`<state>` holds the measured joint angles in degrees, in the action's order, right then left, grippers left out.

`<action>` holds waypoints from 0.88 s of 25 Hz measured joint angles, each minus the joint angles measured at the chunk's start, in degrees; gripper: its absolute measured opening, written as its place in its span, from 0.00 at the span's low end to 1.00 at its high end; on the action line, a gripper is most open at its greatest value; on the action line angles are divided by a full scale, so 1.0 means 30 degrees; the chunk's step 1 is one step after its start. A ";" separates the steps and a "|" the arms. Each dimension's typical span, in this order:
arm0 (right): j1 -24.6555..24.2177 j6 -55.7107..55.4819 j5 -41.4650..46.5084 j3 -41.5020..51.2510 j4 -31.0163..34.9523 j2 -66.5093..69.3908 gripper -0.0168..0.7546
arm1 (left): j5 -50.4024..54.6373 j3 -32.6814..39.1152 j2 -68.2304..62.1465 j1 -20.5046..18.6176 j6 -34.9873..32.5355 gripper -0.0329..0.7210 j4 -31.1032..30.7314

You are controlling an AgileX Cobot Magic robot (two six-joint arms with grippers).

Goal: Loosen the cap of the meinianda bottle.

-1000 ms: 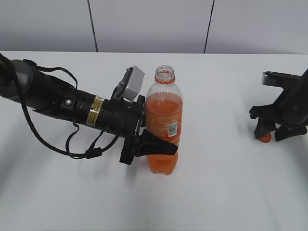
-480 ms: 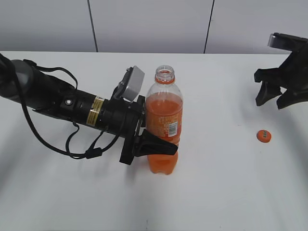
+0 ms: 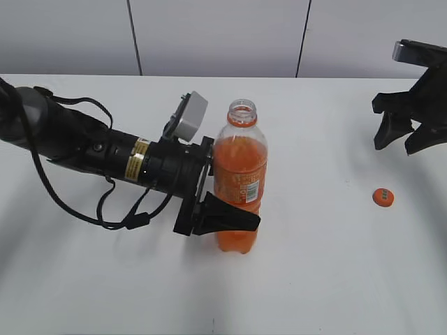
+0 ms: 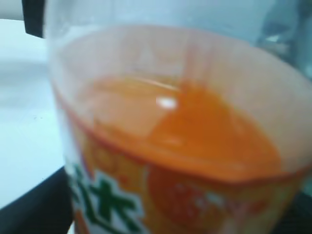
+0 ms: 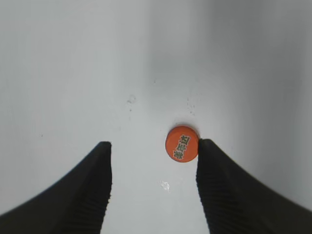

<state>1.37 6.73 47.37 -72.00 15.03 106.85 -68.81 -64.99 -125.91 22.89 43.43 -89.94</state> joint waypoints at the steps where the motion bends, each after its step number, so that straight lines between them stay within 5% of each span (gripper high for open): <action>1: 0.0000 0.0000 0.0047 0.0000 0.0000 -0.0070 0.56 | 0.0001 0.0018 0.0088 0.0000 0.0000 0.86 0.0065; 11: 0.0000 0.0000 0.1273 -0.1151 0.0000 -0.1842 0.56 | -0.0034 0.0018 0.3069 -0.0336 0.0187 0.84 0.0429; 22: 0.0000 -0.0023 0.5084 -0.4548 0.0000 -0.3207 0.56 | 0.1259 0.0018 0.7791 -0.0336 0.3252 0.83 0.0910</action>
<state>1.37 6.66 62.62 -85.64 15.03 97.23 -65.04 -64.94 -102.53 21.89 53.18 -87.21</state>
